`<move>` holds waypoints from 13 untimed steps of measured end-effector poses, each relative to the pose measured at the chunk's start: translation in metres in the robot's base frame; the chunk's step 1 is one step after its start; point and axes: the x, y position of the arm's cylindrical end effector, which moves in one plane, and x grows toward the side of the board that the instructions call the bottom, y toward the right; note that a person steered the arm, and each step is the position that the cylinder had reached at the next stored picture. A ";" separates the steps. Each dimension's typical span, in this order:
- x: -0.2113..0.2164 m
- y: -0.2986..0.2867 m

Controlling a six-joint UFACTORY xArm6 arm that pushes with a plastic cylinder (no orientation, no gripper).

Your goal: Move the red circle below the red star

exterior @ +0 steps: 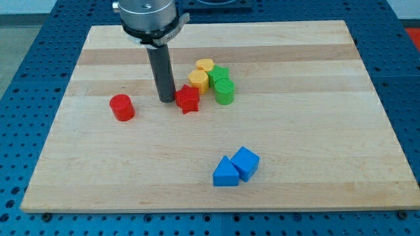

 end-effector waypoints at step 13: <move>0.068 -0.023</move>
